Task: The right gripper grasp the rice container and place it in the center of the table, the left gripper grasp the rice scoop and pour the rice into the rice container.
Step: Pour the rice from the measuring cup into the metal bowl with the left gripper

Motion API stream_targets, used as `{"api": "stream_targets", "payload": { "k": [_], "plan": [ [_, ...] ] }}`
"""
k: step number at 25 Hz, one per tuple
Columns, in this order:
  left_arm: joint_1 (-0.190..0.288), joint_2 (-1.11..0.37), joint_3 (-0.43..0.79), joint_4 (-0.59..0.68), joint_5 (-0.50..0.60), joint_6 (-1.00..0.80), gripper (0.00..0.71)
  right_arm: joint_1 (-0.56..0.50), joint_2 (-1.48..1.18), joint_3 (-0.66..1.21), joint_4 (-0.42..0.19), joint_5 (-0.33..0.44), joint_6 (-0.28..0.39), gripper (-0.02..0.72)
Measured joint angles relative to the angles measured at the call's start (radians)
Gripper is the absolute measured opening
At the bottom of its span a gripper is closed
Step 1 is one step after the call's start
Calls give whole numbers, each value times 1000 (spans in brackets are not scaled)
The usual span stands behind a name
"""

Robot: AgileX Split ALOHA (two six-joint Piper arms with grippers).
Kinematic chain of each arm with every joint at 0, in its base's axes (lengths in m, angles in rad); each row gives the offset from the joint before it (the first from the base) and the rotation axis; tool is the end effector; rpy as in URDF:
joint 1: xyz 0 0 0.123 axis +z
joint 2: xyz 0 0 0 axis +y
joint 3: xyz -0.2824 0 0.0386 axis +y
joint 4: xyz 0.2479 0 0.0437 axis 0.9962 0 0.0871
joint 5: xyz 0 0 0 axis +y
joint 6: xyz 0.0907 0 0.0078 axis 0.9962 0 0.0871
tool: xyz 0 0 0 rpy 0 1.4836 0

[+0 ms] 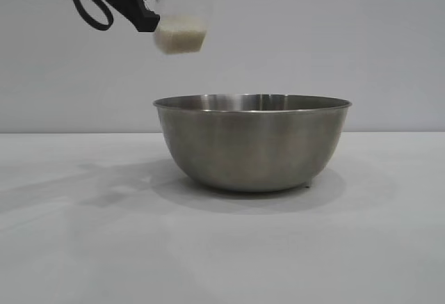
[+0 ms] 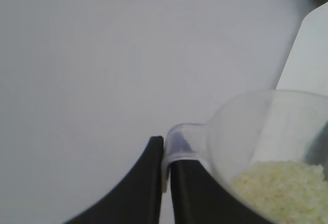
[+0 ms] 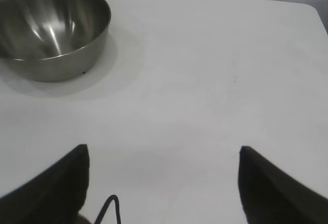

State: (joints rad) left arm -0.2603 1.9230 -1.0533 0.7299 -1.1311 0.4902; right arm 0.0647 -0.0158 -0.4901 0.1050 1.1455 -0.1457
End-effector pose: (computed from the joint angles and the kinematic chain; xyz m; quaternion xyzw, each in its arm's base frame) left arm 0.3702 -0.1554 0.2296 0.5236 0.3698 0.0273 0.7670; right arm -0.0107 0.0080 0.2680 -0.0959 0.8667 0.0325 0.4885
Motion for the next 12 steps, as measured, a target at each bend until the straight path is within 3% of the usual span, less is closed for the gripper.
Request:
{"api": "stream_targets", "payload": {
  "k": [12],
  "plan": [
    [-7,0,-96,233,74,45,0,0,0,0,0,0,0,566]
  ]
}}
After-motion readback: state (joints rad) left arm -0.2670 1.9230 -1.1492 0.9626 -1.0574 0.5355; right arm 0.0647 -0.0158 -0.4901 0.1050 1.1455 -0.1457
